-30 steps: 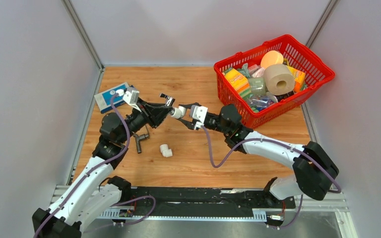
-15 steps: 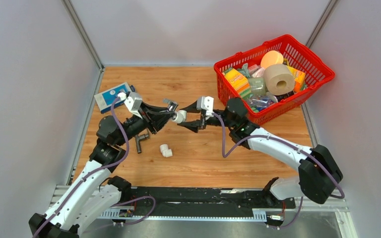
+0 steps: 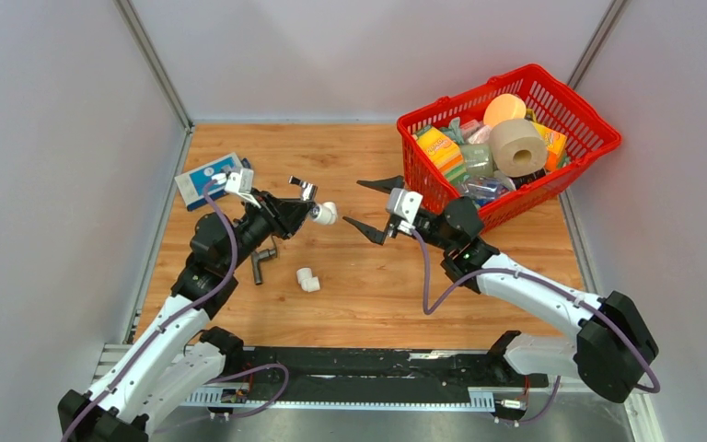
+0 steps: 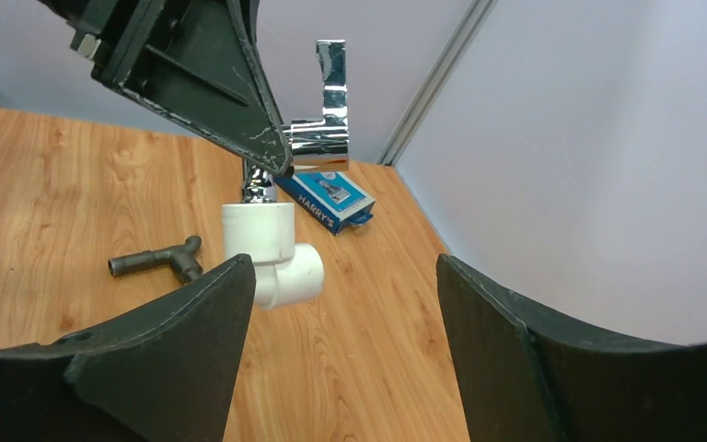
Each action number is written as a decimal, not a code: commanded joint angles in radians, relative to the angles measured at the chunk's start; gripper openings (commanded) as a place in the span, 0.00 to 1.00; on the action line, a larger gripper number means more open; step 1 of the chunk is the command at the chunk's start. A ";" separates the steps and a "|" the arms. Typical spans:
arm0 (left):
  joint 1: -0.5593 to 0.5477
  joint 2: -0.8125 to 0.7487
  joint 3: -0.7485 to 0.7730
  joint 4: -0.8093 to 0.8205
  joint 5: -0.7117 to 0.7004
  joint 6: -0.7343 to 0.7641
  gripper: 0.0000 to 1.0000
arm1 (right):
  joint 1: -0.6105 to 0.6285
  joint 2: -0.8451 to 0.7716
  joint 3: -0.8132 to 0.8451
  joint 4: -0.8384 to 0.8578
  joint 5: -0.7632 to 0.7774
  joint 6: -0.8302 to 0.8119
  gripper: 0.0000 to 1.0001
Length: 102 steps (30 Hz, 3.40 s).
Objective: Install the water faucets
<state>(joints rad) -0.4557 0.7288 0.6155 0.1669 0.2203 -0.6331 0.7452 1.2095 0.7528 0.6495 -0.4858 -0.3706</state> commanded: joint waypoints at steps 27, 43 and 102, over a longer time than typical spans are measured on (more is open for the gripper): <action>0.014 -0.043 -0.033 0.137 0.014 -0.378 0.00 | 0.197 0.206 -0.106 0.350 0.242 -0.347 0.73; 0.048 0.017 -0.075 0.494 0.268 -0.116 0.00 | 0.082 0.185 0.057 0.204 -0.135 0.284 0.00; 0.078 -0.092 -0.048 0.123 -0.038 -0.129 0.00 | 0.171 0.042 0.002 0.012 0.239 -0.169 0.70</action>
<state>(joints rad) -0.3779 0.6334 0.4999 0.2657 0.2043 -0.7246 0.9031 1.2510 0.7670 0.6254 -0.2840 -0.4587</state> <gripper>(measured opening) 0.346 0.696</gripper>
